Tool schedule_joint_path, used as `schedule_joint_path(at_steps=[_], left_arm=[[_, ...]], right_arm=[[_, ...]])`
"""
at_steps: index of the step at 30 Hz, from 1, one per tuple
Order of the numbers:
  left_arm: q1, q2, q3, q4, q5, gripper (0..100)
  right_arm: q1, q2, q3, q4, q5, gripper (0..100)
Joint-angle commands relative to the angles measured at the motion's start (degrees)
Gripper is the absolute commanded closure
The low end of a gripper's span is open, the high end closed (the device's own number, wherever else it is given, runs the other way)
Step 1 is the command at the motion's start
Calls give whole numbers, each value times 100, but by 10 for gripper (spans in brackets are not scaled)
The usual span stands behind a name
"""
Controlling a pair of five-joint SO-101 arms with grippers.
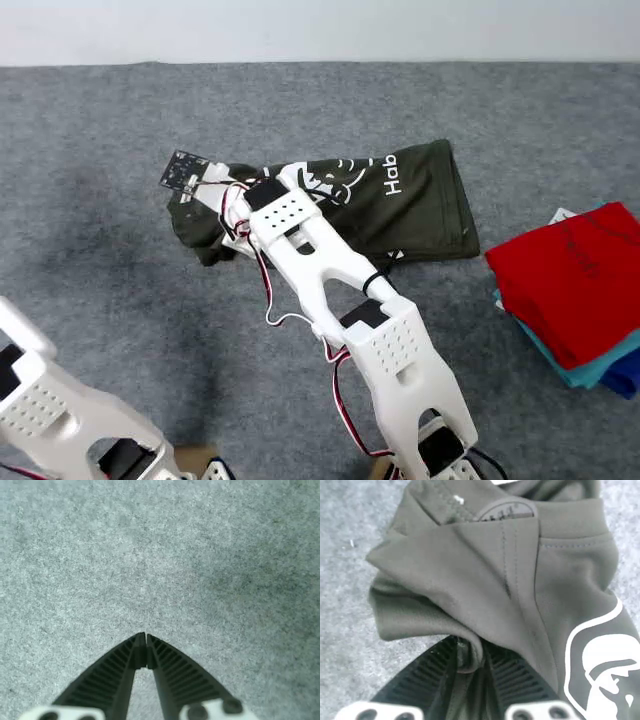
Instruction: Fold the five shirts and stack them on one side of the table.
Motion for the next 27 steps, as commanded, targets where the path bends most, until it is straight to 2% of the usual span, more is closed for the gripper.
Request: schedule_joint_path(at_steps=[1, 13, 22, 24, 27], left_arm=[[97, -334, 110, -264, -70, 994], [211, -334, 189, -360, -70, 994], [316, -334, 171, -360, -62, 994], [316, -334, 171, -360, -62, 994], [316, -334, 171, -360, -62, 994]], right_arm=[[48, -505, -334, 303, -44, 957], [-470, -444, -844, 2431, 229, 987], [-866, -444, -835, 3134, 255, 980], [-857, -453, -835, 3125, 176, 934], [-787, -505, -835, 3134, -378, 835]])
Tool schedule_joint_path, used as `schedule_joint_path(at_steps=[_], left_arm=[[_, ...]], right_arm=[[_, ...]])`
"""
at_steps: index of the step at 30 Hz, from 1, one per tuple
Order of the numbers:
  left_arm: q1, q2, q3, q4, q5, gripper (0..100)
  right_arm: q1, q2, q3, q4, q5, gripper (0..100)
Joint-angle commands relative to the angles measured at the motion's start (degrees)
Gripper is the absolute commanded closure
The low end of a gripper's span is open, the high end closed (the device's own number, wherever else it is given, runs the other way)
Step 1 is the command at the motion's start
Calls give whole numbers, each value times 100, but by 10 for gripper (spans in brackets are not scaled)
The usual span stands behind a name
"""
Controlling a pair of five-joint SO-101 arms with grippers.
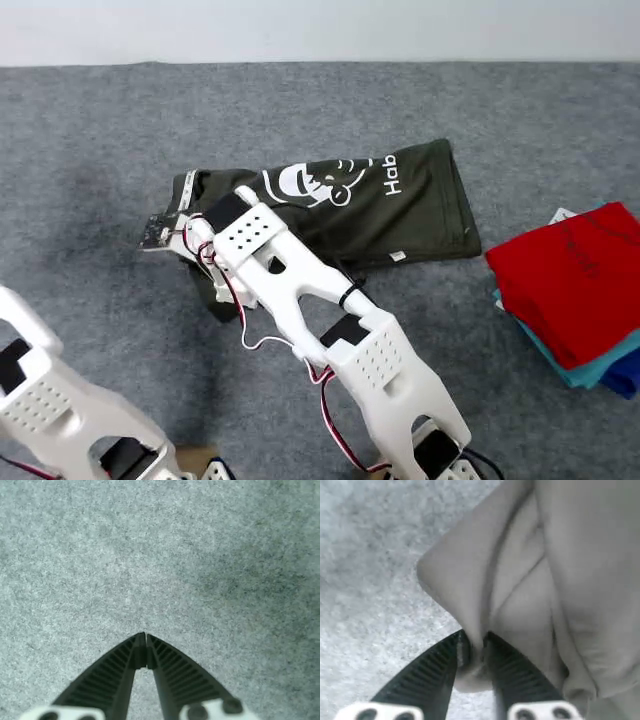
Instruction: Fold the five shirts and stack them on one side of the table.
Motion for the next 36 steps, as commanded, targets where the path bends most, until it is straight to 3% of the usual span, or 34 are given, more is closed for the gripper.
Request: schedule_joint_path(at_steps=[1, 10, 30, 32, 36], left_arm=[[53, -334, -40, -88, -44, 994], [53, -343, -22, -88, -44, 994], [44, -343, -22, -88, -44, 994], [44, -343, -22, -88, -44, 994], [44, -334, -22, -88, -44, 994]], right_arm=[[31, -532, -290, 127, -563, 806], [127, -804, -325, 945, -633, 779], [382, 813, -343, 462, -598, 780], [382, 866, -343, 488, -466, 819], [374, 743, -378, 620, -273, 987]])
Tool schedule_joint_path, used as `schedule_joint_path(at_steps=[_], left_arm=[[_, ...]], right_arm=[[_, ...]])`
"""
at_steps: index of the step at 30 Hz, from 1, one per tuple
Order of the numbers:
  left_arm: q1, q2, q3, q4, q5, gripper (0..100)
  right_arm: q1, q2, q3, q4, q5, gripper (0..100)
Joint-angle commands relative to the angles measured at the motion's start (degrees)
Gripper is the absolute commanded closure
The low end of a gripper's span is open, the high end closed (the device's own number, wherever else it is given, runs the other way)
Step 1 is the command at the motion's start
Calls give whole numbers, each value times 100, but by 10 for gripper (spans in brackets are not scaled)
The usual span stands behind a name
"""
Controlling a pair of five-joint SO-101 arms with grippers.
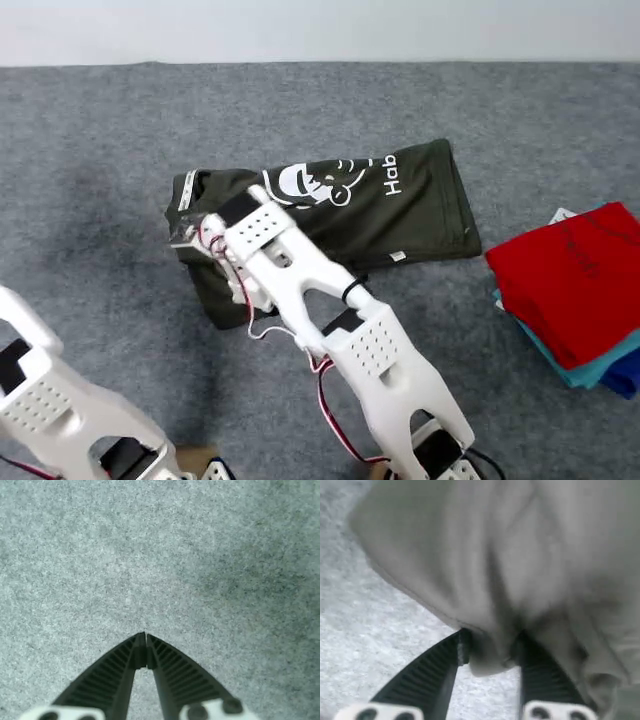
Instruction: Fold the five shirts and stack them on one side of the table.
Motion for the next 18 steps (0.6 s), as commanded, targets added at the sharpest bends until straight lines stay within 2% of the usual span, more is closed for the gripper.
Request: schedule_joint_path(at_steps=[1, 11, 18], left_arm=[[53, -334, -22, -88, -44, 994], [273, -334, -13, -88, -18, 994], [360, -334, -13, -88, -9, 994]], right_arm=[[31, -127, -53, 75, 132, 990], [66, -1200, -62, 31, 466, 988], [347, -1262, -62, -866, 598, 988]])
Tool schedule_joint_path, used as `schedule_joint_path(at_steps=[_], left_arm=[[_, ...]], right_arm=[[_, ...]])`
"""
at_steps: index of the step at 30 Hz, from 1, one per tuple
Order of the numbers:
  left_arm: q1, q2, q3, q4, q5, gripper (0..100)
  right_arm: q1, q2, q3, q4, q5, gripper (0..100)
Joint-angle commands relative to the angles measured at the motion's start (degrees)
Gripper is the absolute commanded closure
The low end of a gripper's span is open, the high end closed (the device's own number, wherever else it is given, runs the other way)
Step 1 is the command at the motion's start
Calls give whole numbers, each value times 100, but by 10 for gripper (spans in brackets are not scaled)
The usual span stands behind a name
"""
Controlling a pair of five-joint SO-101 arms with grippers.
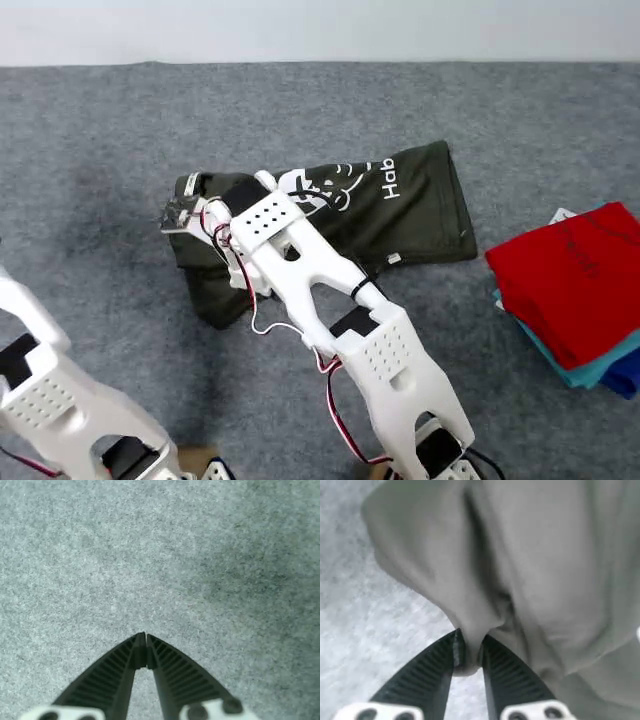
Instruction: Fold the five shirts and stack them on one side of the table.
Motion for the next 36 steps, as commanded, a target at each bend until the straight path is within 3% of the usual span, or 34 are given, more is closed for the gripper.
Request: schedule_joint_path(at_steps=[1, 14, 21, 32, 36], left_arm=[[53, -334, -13, -88, -9, 994], [53, -325, -13, -88, -18, 994], [53, -325, -13, -88, -18, 994], [105, -343, 365, -176, -18, 994], [114, -387, 497, -246, -18, 994]], right_arm=[[286, -488, -176, -523, 53, 988], [708, 426, -1864, -787, 9, 980], [875, 927, -2901, -743, -888, 818], [1209, 1675, -3200, -1033, -923, 815], [1446, 1771, -3200, -1305, -1257, 813]])
